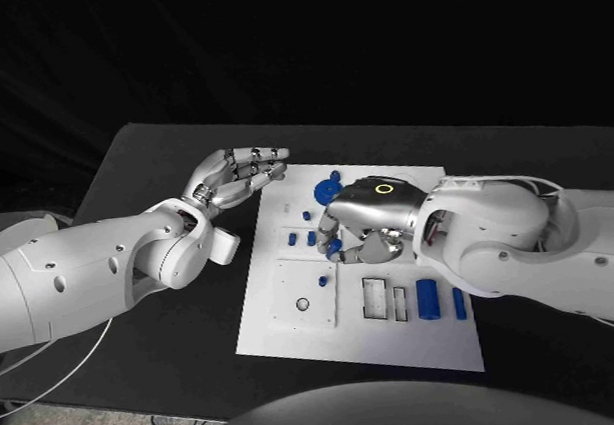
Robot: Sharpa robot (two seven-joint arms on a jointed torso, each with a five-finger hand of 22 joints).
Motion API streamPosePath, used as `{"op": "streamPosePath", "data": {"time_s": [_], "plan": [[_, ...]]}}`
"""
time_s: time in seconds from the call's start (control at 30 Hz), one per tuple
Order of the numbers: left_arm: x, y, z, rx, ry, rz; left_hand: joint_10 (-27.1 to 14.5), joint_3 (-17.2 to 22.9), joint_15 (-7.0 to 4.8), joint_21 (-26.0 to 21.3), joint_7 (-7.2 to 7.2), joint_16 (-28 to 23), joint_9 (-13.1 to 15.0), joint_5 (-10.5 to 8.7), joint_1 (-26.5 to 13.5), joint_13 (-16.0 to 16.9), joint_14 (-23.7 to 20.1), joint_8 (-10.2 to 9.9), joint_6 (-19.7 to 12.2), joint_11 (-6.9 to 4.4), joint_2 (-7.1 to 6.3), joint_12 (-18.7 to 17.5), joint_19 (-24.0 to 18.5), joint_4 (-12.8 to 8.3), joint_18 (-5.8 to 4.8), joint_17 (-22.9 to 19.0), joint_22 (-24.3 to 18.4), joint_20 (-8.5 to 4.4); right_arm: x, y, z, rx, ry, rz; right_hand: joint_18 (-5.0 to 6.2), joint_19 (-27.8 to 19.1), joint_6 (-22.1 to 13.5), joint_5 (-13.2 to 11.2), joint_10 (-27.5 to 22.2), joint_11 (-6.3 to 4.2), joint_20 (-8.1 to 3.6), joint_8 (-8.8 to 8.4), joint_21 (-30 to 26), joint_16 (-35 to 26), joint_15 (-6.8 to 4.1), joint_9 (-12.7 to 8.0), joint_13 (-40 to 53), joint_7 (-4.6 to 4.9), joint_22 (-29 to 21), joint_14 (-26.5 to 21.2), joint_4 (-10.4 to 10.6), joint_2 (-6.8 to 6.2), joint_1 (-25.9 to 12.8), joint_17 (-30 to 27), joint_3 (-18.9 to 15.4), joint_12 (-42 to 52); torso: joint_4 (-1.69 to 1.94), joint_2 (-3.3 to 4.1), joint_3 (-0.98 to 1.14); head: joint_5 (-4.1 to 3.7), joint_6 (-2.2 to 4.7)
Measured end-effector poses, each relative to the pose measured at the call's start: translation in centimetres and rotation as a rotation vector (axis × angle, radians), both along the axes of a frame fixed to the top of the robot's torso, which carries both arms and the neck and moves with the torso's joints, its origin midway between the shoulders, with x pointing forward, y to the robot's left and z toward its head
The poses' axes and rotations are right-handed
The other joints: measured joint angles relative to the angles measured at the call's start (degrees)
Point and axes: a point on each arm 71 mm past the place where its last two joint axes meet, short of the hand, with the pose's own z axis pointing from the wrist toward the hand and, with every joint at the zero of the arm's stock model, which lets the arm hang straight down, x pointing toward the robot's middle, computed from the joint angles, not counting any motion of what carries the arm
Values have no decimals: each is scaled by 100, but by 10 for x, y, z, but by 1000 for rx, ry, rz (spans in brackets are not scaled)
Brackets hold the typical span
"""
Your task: Assemble the parts on the task board
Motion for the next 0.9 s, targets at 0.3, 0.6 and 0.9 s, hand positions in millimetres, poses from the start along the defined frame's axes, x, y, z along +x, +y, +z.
{"op": "streamPosePath", "data": {"time_s": [0.3, 0.6, 0.9], "plan": [[0, -1, 0, -2, 2, -4, 0, 0, 0, 0, 0, 0, 0, 0, 0, 0, 0, 0, 0, 0, 0, 0, 21, 0, 0, 0, 0, -21, -5, 35, -21, -30, 19, 78, 0, 0, 2, -10, 1, 1, 0, 0, -2, 0, 1, 0, 1, -2, -1, 0, -5, 0, 0, -1, 4, -23, 7, -3, -3, -5, 0], [0, -2, 0, -4, 3, -5, 0, 0, 0, 0, 0, 0, 0, 0, 0, 0, 0, 0, 0, 0, 0, 0, 21, 0, 0, 0, -6, -21, -9, 47, -43, -70, 42, 107, 1, 0, 1, -18, 8, 8, 0, -27, 18, 0, 1, -1, 1, -2, -1, 0, -24, -18, 16, -8, 22, -43, -7, -1, -10, 14, 0], [0, -2, -1, -9, 8, -4, 0, 33, 0, 0, 0, 0, -1, 0, 38, 0, 0, 0, 0, 0, 38, 0, 21, -1, 0, 0, -17, -21, -12, 51, -52, -99, 47, 127, 1, 0, 1, -22, 19, 19, 1, -29, 18, -1, 3, -1, 2, -2, -2, 1, -56, -23, 21, -37, 54, -80, -13, 0, -8, -24, 0]]}}
